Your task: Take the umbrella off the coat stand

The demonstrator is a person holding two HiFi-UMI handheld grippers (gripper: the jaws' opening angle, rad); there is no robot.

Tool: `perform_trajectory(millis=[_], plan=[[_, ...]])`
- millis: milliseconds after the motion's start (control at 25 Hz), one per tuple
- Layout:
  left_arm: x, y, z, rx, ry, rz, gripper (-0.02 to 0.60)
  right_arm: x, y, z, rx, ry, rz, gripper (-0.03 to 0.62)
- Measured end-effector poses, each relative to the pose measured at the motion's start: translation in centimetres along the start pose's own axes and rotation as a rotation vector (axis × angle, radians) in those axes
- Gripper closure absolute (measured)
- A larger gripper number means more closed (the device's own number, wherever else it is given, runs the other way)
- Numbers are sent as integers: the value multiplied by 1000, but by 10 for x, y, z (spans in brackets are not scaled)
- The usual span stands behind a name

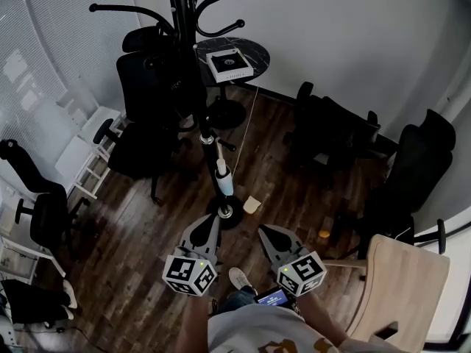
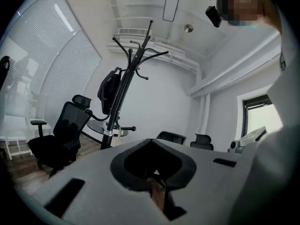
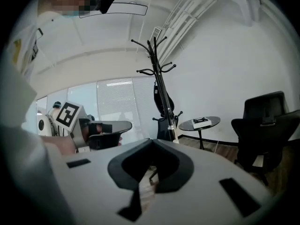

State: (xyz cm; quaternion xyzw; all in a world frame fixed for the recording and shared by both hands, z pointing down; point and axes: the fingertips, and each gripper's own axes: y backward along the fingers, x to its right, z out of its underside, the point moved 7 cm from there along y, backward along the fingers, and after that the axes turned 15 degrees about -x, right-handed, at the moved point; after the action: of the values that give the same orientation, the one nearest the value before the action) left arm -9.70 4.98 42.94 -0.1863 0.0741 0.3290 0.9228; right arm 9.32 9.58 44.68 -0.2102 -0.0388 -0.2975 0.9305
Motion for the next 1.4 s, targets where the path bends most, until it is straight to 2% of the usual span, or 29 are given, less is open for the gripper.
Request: perform_trajectory(millis=[240, 440, 680, 920, 1200, 1400], plan=[[-41, -48, -28, 2, 0, 27, 561, 21, -62, -33, -8, 27, 1, 583], [-64, -82, -38, -29, -17, 47, 560, 38, -94, -49, 28, 26, 11, 583], [-87, -95, -41, -35, 20, 8, 560, 50, -112, -60, 17, 35, 38, 583], [-92, -100, -42, -33, 14, 5, 560, 58, -125, -61, -14, 78, 57, 583], [-94, -116, -53, -34, -32, -18, 560, 67, -139, -72, -16, 105, 18, 583], [-104, -127, -48, -57, -9, -38, 560, 77, -149, -71, -45, 110, 21, 583]])
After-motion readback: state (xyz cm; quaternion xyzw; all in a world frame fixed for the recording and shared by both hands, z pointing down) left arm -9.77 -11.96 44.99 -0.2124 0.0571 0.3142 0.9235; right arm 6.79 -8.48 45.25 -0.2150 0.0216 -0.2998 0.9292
